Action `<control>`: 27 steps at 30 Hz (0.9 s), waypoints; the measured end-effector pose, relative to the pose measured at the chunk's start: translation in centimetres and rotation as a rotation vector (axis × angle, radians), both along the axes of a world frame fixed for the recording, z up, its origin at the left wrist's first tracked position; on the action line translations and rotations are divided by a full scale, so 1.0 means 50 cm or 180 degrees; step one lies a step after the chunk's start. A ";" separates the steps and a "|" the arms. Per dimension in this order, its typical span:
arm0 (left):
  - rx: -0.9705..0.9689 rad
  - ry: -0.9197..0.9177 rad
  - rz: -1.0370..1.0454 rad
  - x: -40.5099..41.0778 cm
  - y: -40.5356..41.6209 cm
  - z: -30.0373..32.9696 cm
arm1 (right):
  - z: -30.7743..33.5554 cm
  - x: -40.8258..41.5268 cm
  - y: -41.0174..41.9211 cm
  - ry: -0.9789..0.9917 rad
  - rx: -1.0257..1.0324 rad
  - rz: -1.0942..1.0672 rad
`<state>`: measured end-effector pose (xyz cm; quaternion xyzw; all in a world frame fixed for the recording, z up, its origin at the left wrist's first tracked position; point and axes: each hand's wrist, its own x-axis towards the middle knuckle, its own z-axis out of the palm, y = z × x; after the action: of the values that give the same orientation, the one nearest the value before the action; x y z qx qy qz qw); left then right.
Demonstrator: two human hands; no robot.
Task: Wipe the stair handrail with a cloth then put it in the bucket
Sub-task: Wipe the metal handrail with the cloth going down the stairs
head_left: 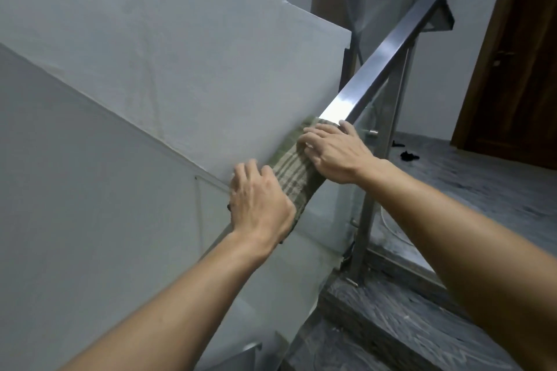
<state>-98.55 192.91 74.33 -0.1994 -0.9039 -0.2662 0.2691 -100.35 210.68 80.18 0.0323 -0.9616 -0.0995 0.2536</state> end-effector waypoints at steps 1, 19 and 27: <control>0.0037 -0.0013 -0.0266 0.002 0.013 -0.006 | 0.007 0.001 0.005 -0.0033 0.0162 0.0017; -0.0792 -0.0344 -0.0231 0.022 -0.047 -0.130 | -0.051 0.038 -0.008 -0.0482 0.1162 0.0215; -0.0782 -0.0520 0.0018 0.063 -0.102 -0.171 | -0.073 0.053 -0.085 -0.0528 0.1087 0.0679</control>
<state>-95.38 187.79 65.77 -0.2059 -0.9491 -0.1682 0.1691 -97.67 206.42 76.53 0.1845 -0.9395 -0.2305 0.1735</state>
